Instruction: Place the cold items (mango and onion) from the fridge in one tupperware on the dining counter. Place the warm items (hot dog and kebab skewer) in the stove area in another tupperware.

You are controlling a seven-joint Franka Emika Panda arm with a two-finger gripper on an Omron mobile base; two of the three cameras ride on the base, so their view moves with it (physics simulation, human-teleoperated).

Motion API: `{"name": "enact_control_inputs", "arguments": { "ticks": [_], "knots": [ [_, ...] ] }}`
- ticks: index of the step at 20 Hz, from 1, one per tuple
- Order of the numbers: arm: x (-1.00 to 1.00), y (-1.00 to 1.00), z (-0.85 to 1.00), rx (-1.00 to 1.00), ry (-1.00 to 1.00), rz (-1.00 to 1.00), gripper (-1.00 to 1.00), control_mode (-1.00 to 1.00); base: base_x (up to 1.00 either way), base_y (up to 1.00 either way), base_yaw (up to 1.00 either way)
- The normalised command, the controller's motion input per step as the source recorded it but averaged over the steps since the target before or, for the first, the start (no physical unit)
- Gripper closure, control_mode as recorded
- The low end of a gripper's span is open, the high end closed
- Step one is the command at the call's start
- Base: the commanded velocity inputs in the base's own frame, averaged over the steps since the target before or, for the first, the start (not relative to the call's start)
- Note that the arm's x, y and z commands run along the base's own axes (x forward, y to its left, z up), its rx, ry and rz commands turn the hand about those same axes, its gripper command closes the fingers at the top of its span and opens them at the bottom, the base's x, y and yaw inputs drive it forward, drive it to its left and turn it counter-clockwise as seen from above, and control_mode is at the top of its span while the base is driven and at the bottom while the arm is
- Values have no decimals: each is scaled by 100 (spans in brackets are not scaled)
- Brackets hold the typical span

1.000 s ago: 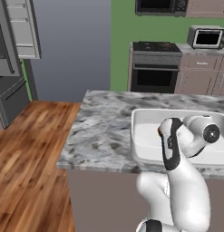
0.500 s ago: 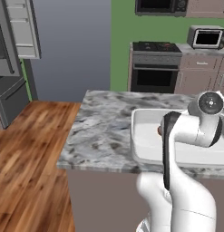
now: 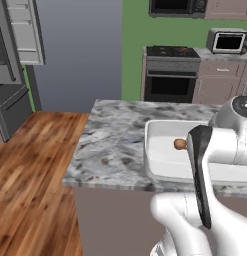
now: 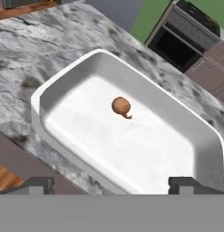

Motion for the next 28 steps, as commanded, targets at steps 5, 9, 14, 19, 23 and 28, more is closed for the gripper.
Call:
{"name": "enact_control_inputs", "arguments": {
  "ticks": [5,9,14,19,23,28],
  "knots": [
    [-27,0,-63,5,3,10,-100,-100,0,0,0],
    [-10,0,-17,0,0,0,-100,-100,0,0,0],
    [-14,0,-5,0,0,0,-100,100,-4,1,0],
    [0,0,0,0,0,0,-100,100,-33,46,1],
    [0,0,0,0,0,0,-100,100,-33,91,9],
    [0,0,0,0,0,0,-100,100,-6,100,7]
  ]
}}
